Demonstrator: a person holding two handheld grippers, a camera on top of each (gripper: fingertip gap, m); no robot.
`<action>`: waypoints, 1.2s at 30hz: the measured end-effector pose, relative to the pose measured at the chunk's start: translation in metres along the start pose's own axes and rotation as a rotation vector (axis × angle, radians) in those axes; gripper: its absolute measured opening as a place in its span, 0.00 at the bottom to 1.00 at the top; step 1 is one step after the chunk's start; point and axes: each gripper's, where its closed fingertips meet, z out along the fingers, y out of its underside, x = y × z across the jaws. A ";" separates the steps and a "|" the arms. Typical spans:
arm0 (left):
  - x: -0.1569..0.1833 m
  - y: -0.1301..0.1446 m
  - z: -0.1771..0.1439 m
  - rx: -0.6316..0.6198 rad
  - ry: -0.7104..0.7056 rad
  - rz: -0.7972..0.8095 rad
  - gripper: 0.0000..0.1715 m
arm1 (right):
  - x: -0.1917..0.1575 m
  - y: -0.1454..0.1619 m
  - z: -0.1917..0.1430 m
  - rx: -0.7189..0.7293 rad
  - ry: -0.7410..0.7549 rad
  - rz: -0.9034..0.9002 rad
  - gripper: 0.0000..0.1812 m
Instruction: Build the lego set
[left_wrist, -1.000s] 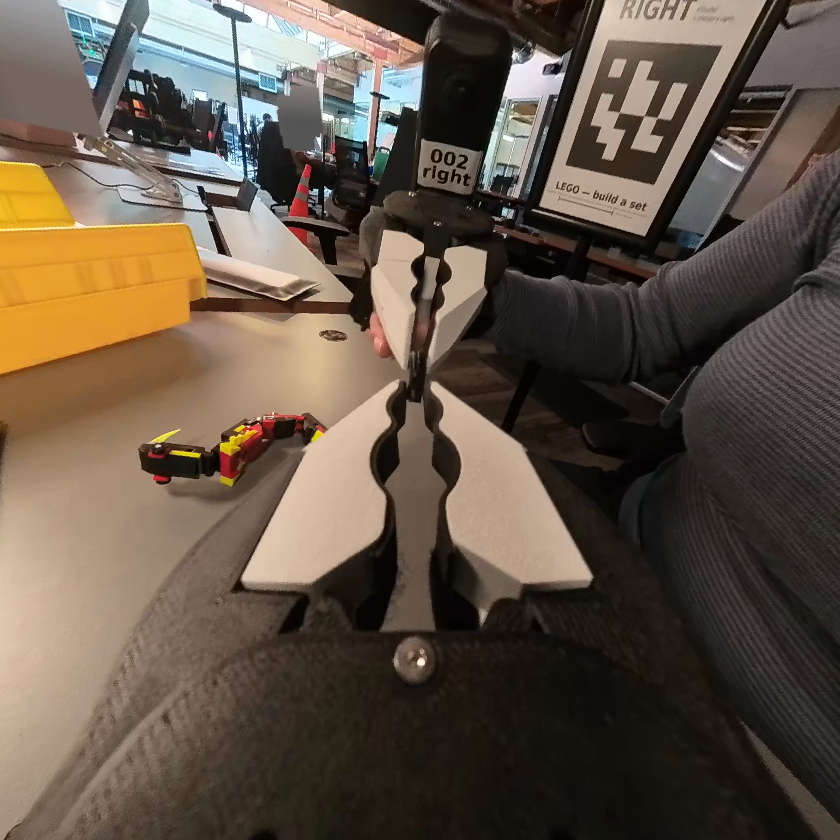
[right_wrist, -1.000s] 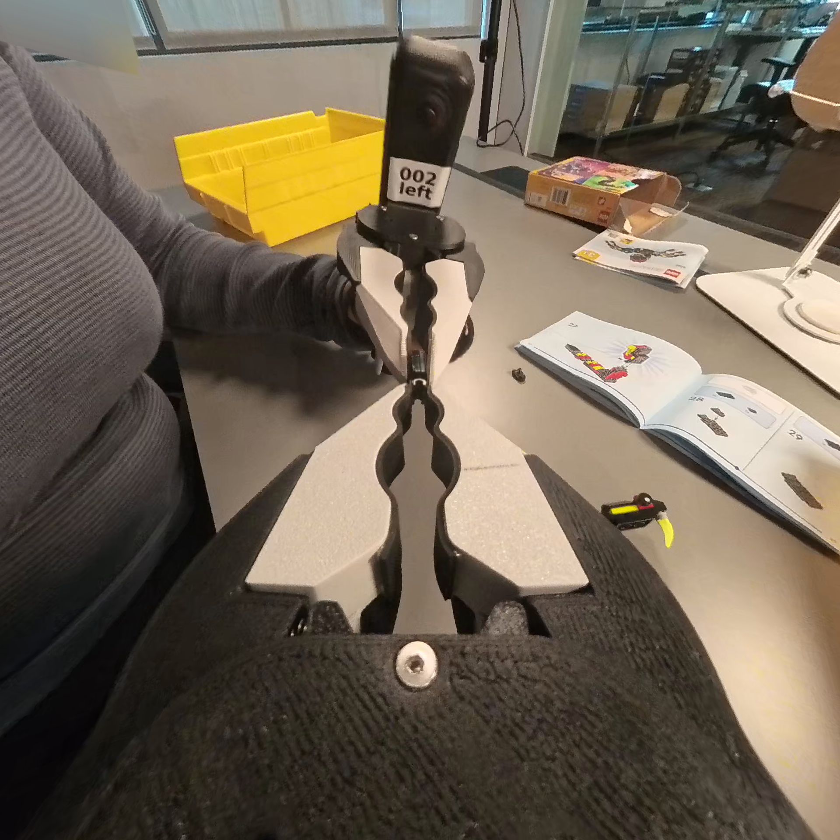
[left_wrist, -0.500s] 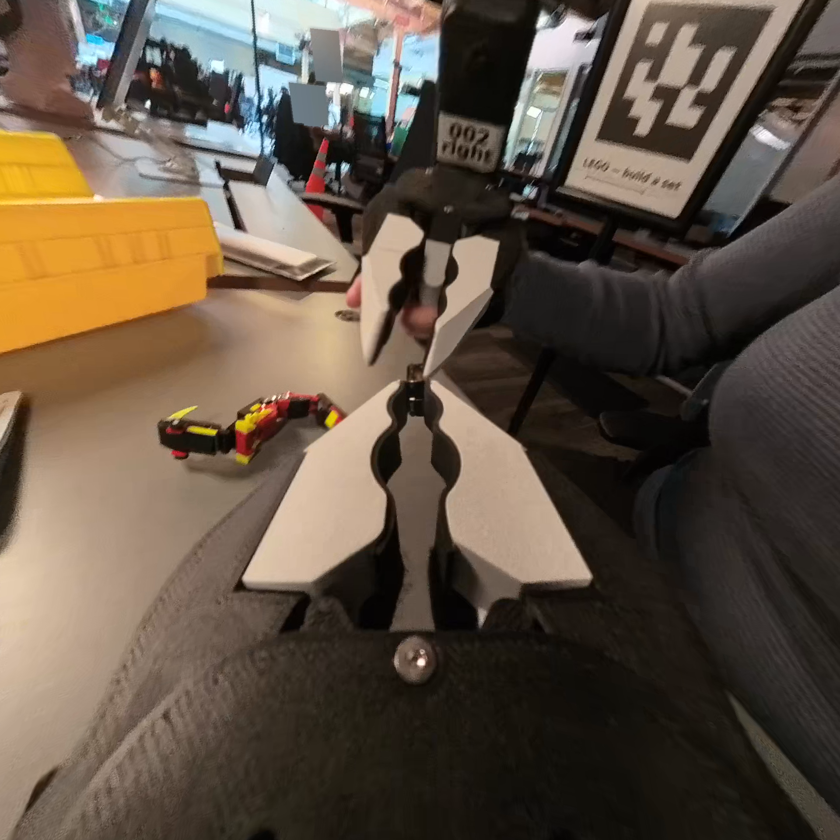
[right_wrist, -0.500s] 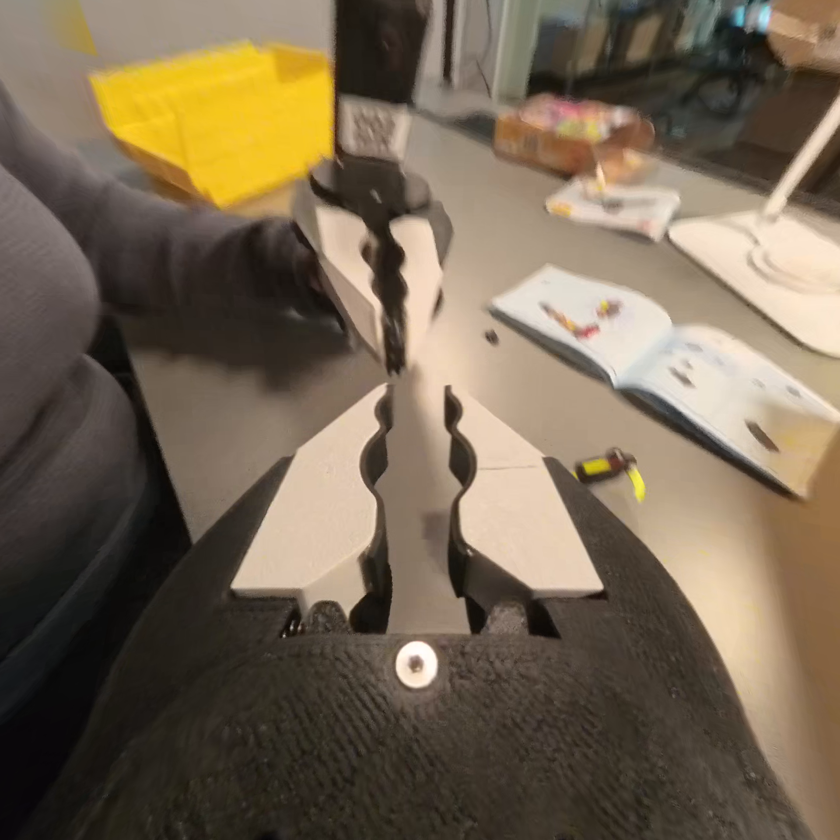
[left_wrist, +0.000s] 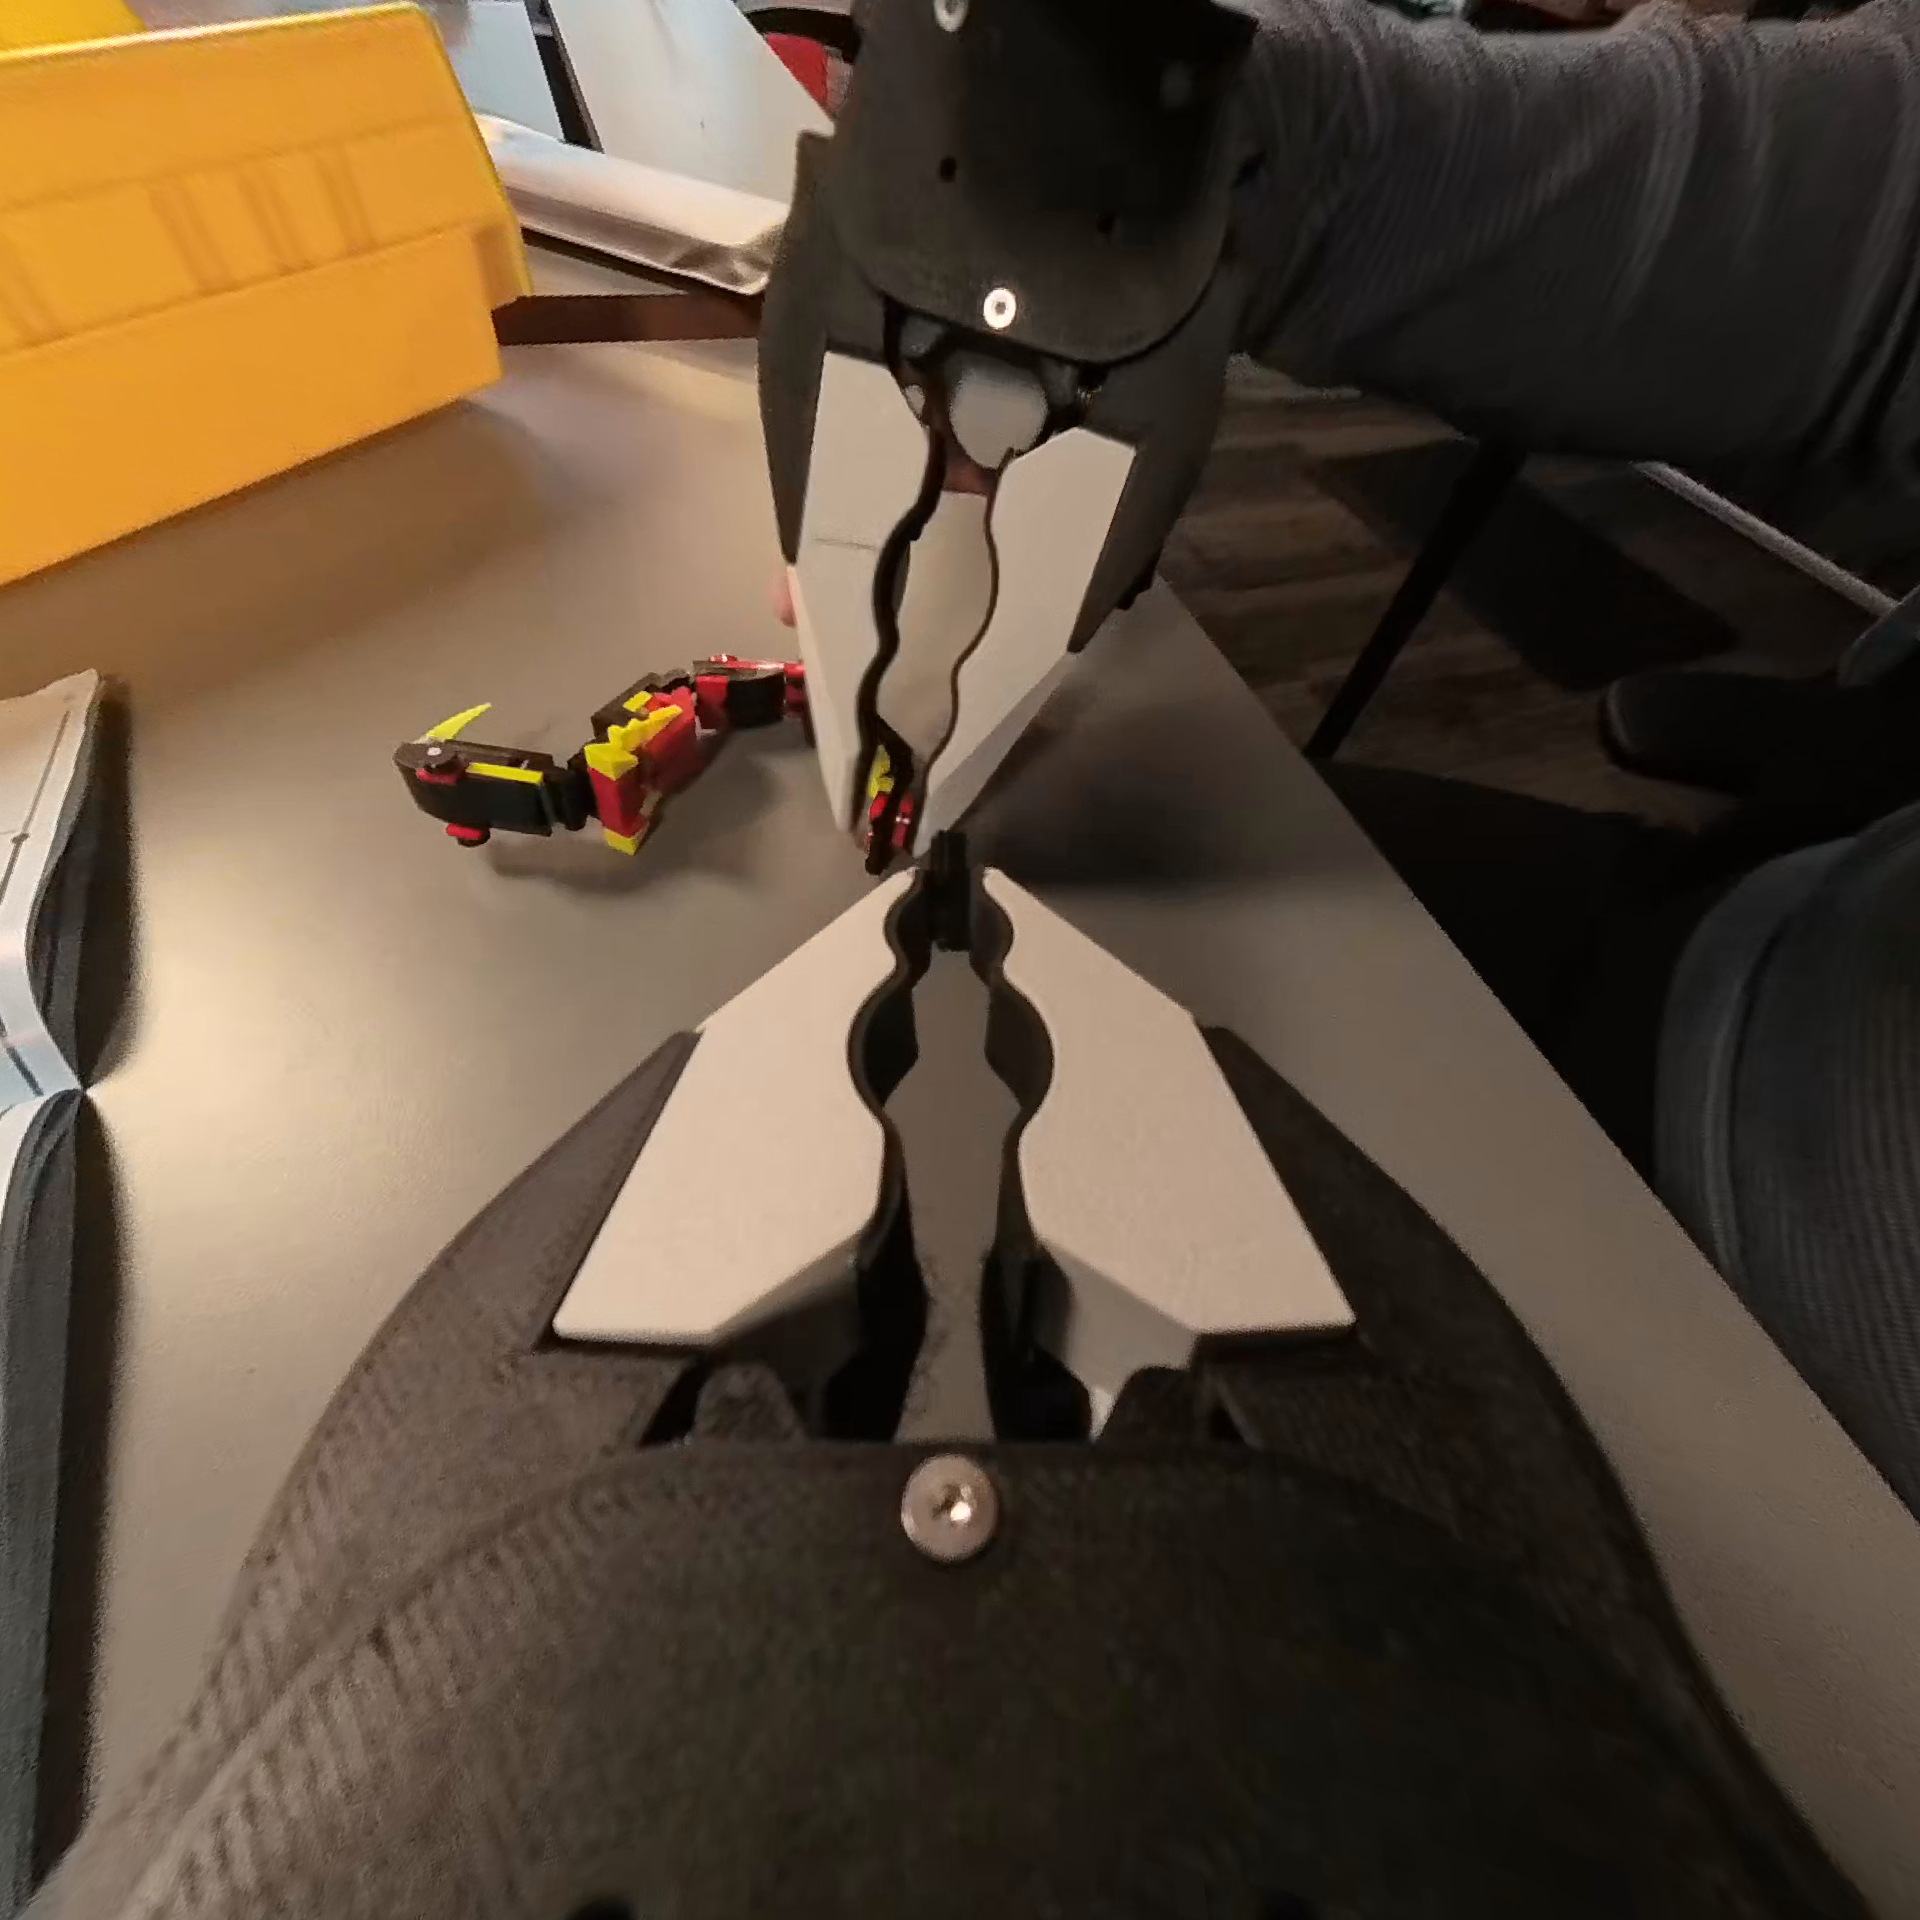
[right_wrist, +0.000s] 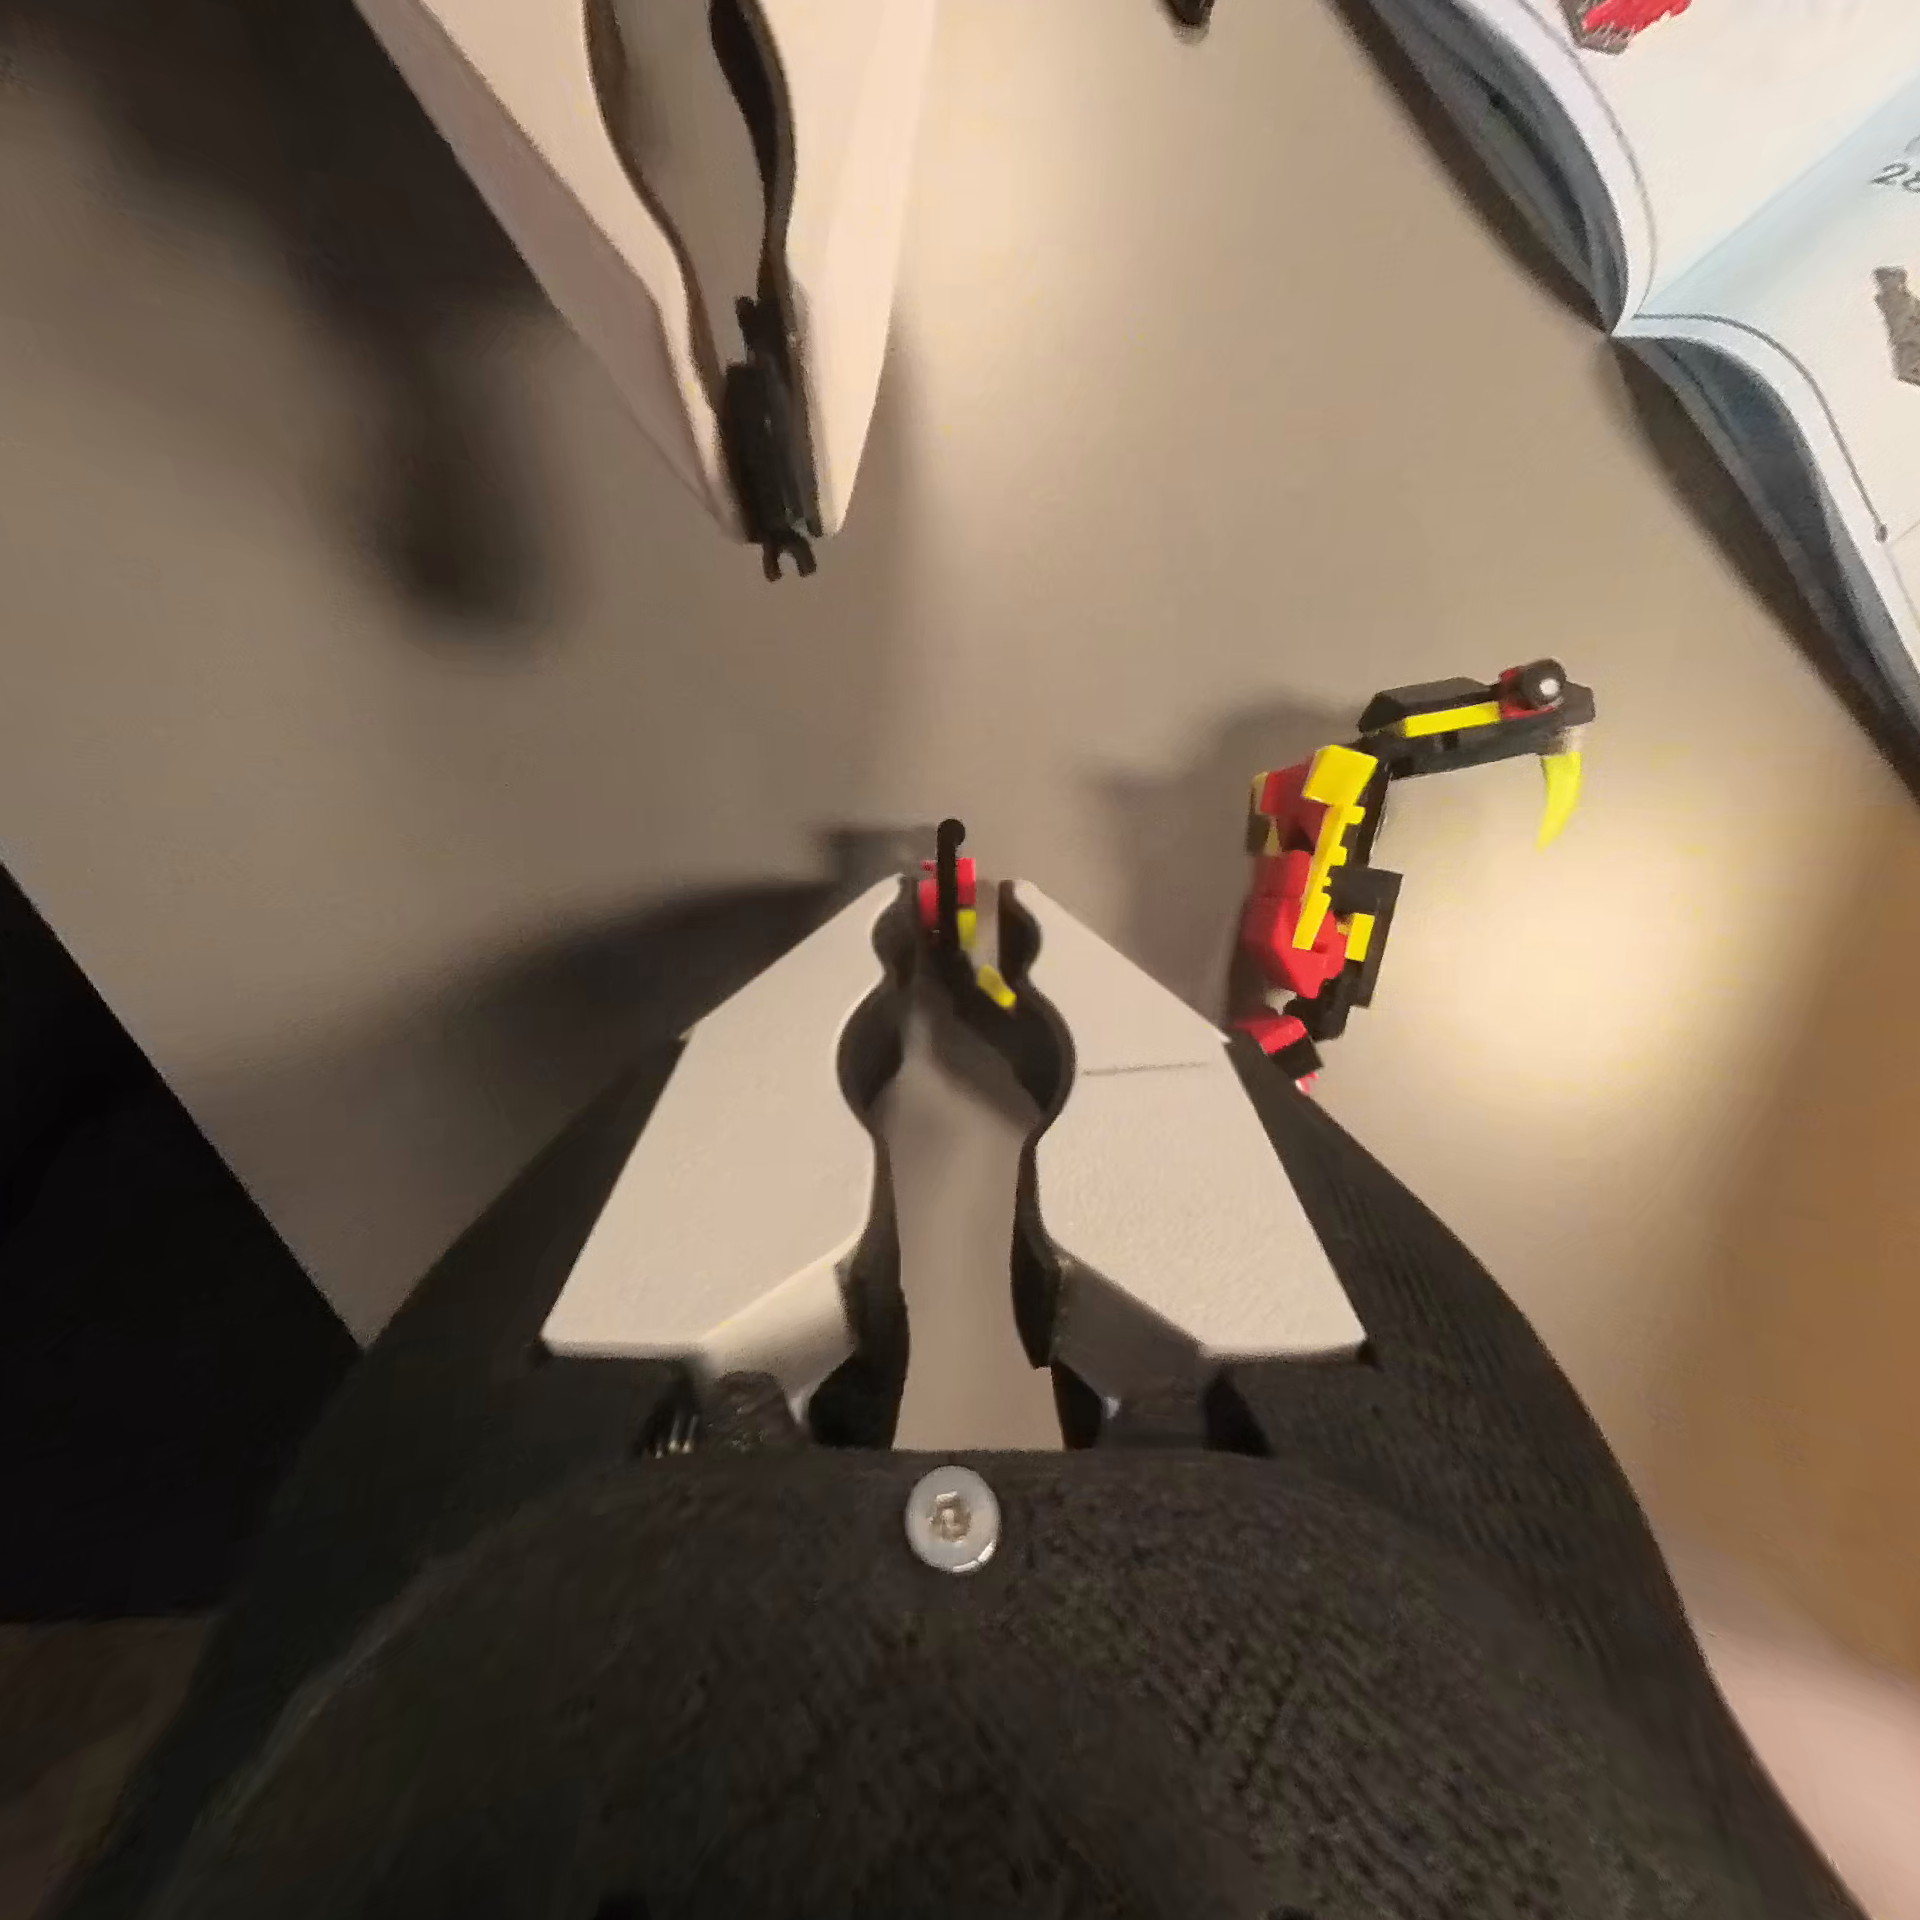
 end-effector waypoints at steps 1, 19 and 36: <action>0.000 0.001 0.000 -0.001 -0.003 0.007 0.03 | -0.001 -0.001 0.001 -0.005 -0.009 0.001 0.04; -0.019 0.024 -0.011 -0.147 -0.478 0.999 0.03 | 0.010 -0.048 0.005 0.228 0.814 -0.562 0.04; -0.006 0.028 -0.009 -0.109 -0.414 1.099 0.03 | -0.010 -0.059 0.012 0.370 0.703 -0.616 0.04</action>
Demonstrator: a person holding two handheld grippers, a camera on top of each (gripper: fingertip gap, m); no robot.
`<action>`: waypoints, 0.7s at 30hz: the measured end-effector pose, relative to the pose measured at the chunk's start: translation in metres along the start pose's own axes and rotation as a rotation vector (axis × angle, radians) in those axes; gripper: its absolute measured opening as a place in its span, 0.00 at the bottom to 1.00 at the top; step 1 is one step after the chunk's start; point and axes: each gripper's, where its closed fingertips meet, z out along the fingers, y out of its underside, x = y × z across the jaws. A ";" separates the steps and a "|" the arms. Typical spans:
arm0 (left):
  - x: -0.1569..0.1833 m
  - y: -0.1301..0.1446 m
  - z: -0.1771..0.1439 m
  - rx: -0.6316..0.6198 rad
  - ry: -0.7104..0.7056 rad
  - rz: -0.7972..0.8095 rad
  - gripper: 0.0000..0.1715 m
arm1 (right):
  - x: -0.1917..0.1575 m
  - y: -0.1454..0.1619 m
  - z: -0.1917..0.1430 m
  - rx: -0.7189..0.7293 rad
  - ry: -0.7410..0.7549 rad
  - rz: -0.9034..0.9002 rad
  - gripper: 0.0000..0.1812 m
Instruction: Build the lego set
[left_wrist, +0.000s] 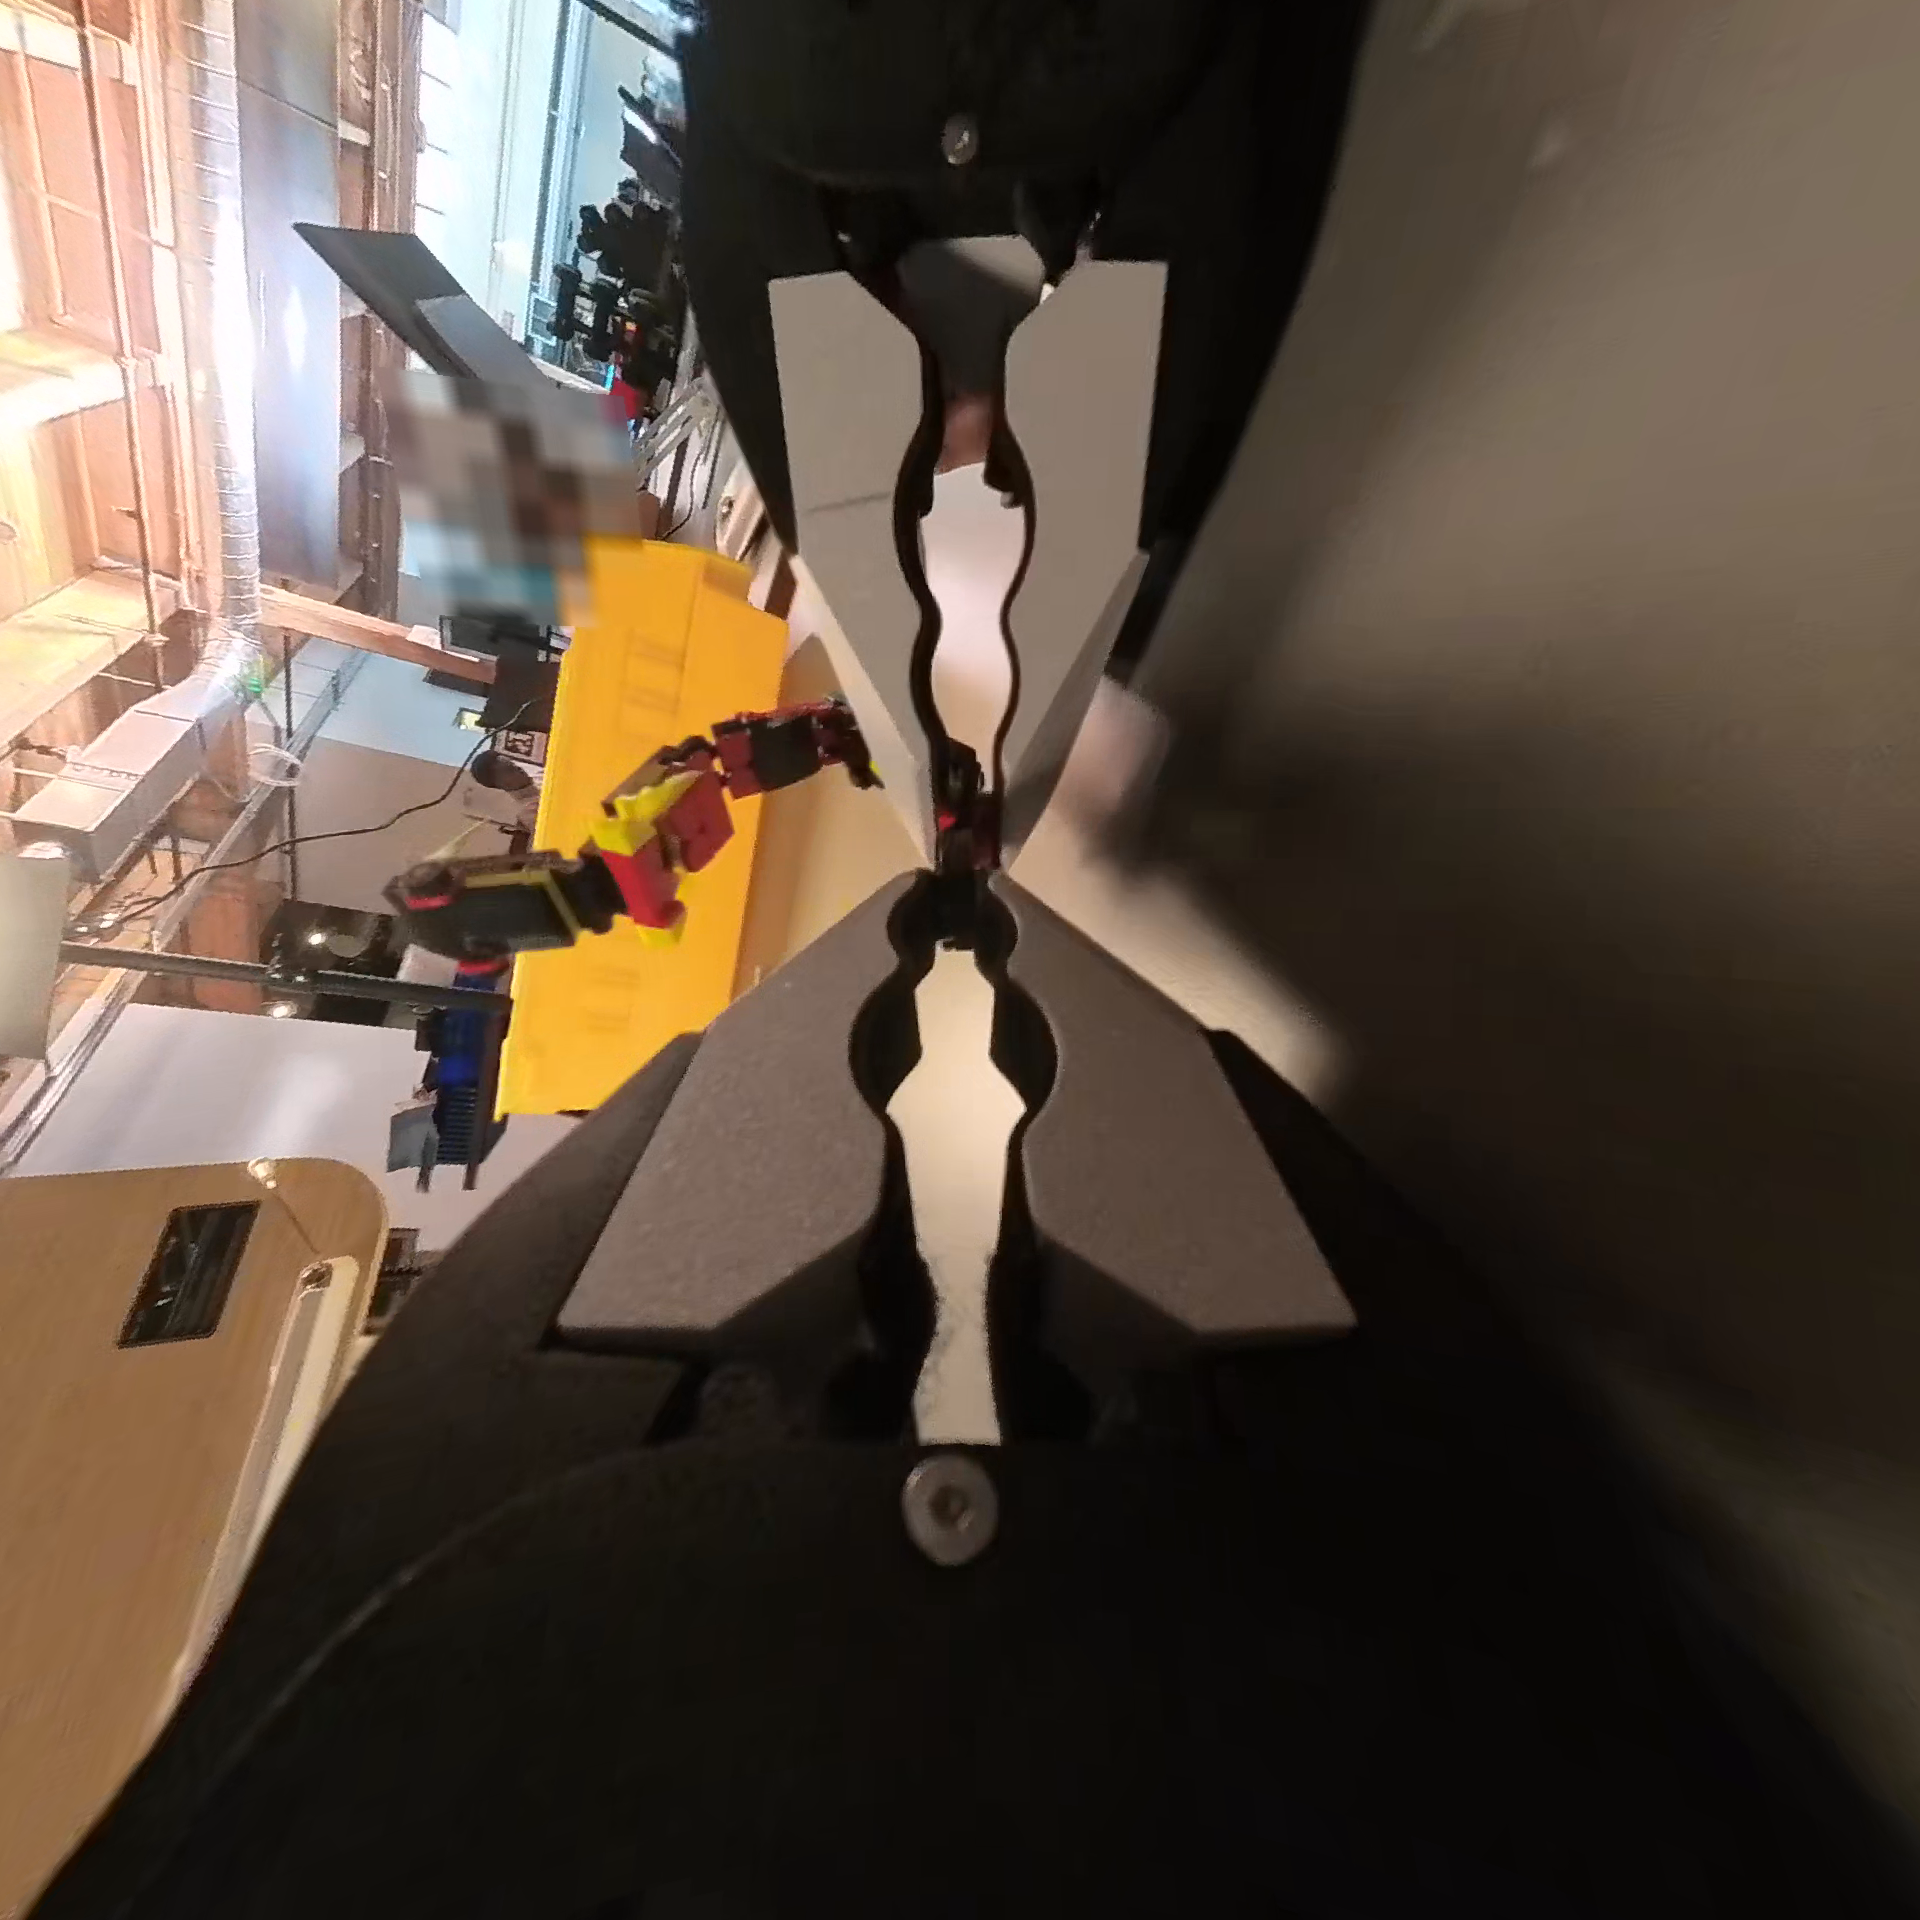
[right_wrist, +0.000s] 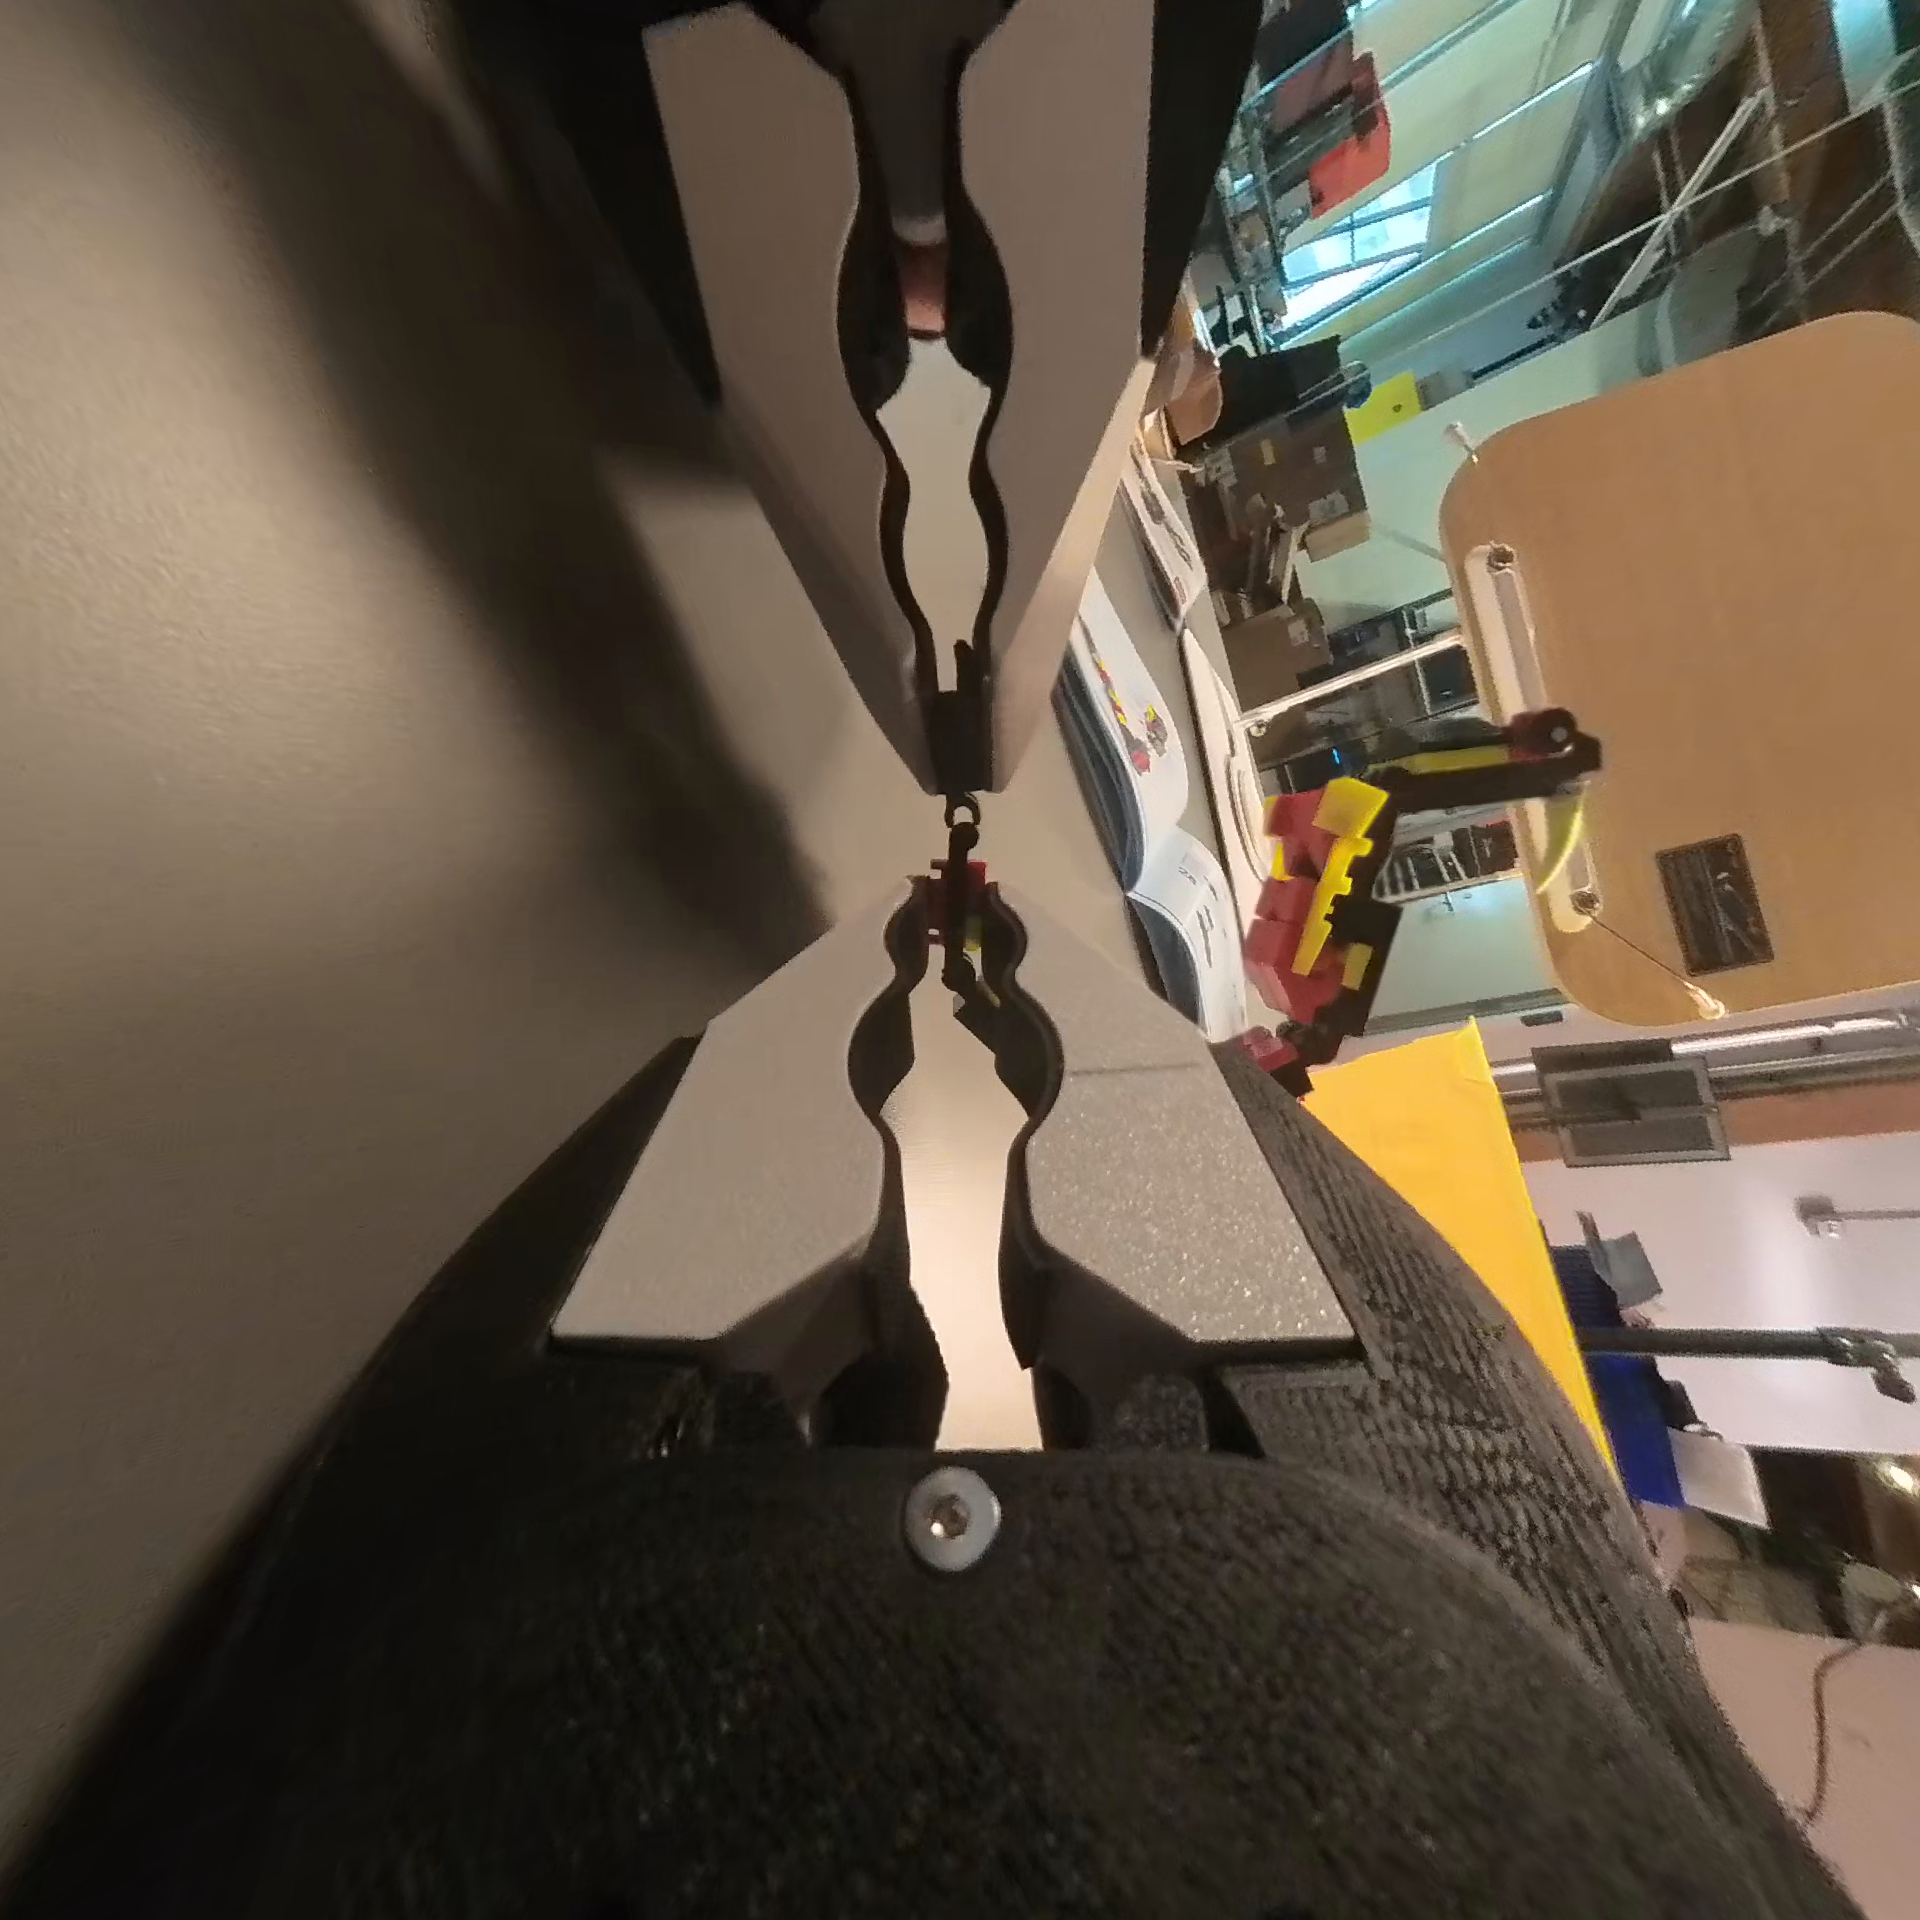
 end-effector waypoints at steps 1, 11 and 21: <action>0.001 -0.001 0.000 0.008 0.010 -0.012 0.03 | -0.001 0.000 0.000 0.001 -0.005 -0.004 0.04; 0.004 -0.002 -0.002 0.031 0.037 -0.039 0.03 | -0.004 -0.004 -0.004 0.032 -0.033 0.008 0.04; 0.005 0.000 0.001 0.012 0.050 -0.076 0.03 | -0.004 -0.001 -0.004 -0.004 -0.037 0.031 0.04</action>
